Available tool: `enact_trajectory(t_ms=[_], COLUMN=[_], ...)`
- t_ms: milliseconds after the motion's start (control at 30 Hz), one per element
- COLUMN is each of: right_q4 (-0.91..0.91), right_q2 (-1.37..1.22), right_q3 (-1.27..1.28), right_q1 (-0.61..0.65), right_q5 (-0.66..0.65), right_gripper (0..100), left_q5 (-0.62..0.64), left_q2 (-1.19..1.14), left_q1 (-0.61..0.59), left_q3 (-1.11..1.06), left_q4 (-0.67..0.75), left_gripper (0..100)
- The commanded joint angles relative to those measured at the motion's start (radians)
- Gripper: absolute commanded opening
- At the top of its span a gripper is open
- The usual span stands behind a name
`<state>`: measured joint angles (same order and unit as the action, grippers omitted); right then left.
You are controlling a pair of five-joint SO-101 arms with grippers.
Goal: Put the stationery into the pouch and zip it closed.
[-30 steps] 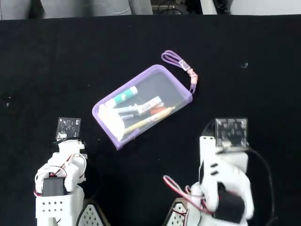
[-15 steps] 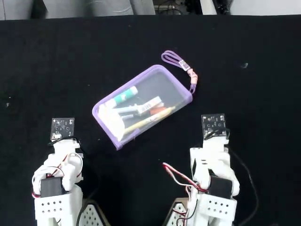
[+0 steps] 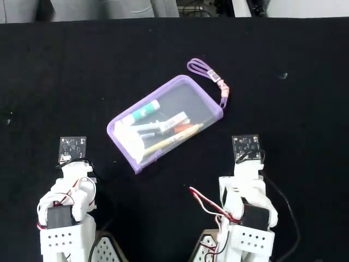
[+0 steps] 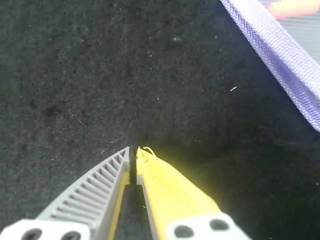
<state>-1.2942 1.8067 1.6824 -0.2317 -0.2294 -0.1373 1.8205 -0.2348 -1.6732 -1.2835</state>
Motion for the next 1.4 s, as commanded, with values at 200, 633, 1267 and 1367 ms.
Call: enact_trajectory(t_ms=[200,633,1267,1367], right_q4=[-0.008,-0.009,-0.009,-0.009], right_q2=[0.085,0.087,0.087,0.087], right_q3=[0.001,0.001,0.001,0.001], right_q1=[-0.005,-0.037,-0.037,-0.037], right_q5=[-0.002,-0.002,-0.002,-0.002], right_gripper=[5.0,5.0,5.0,5.0], left_q5=[-0.005,-0.005,-0.005,-0.005], left_q2=[0.008,0.008,0.008,0.008], left_q1=[-0.007,-0.008,-0.013,-0.013], left_q3=[-0.027,-0.027,-0.027,-0.027], left_q4=[0.009,0.009,0.009,0.009], left_gripper=[3,3,3,3])
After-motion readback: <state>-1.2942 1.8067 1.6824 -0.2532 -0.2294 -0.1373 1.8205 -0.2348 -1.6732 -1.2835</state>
